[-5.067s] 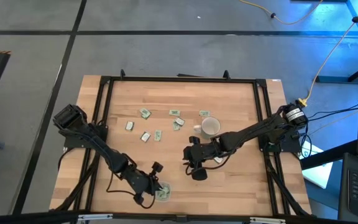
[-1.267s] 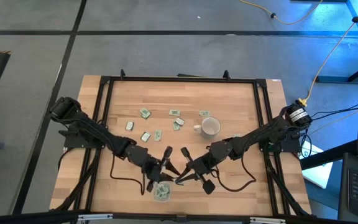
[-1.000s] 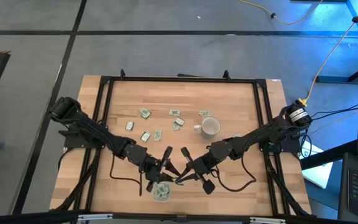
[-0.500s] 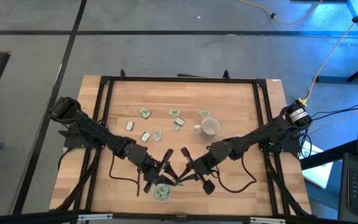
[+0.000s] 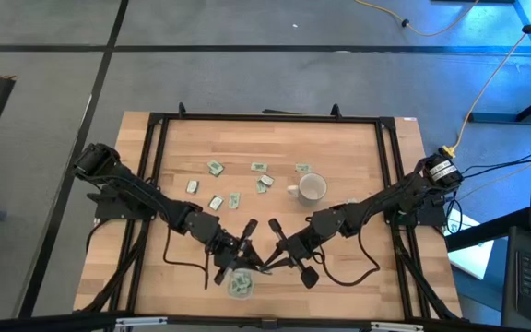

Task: Pick and place Stevia / Truvia into bins
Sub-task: Put the green stevia packet into the transparent bin

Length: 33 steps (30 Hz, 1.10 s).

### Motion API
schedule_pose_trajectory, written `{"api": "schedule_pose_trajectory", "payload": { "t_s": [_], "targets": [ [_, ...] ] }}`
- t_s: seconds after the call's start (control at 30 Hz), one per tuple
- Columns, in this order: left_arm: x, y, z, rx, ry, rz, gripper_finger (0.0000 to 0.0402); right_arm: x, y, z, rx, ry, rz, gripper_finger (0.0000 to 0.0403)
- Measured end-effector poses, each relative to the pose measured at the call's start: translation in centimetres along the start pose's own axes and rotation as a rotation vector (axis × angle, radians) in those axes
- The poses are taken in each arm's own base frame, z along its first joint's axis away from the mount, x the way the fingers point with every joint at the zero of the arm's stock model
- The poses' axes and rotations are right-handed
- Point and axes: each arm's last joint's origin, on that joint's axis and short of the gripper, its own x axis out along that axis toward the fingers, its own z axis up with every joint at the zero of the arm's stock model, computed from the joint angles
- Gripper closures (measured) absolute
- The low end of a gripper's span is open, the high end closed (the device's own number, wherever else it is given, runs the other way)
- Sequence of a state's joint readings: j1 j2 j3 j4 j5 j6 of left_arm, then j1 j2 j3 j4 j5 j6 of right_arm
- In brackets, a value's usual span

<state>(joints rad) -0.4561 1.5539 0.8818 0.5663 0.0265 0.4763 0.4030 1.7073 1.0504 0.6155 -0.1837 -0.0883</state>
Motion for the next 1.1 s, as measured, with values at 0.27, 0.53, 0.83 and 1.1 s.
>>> {"api": "schedule_pose_trajectory", "payload": {
  "t_s": [0.27,0.53,0.83,1.1],
  "targets": [
    [0.0,0.0,0.0,-0.001,0.001,0.0,0.0387,0.0,0.0,0.0,0.003,0.0,-0.001,0.0378],
    [0.0,-0.4,-0.7,-0.023,0.081,-0.032,0.0392,-0.8,0.1,0.5,0.059,0.07,0.005,0.0283],
    [-0.8,-1.8,-3.4,-0.242,0.383,-0.144,0.0387,-3.2,0.7,-1.2,0.354,0.458,-0.02,0.026],
    [-1.4,-3.1,-3.9,-0.457,0.488,-0.251,0.0391,-4.9,2.1,-3.7,0.468,0.79,-0.098,0.026]
  ]
}}
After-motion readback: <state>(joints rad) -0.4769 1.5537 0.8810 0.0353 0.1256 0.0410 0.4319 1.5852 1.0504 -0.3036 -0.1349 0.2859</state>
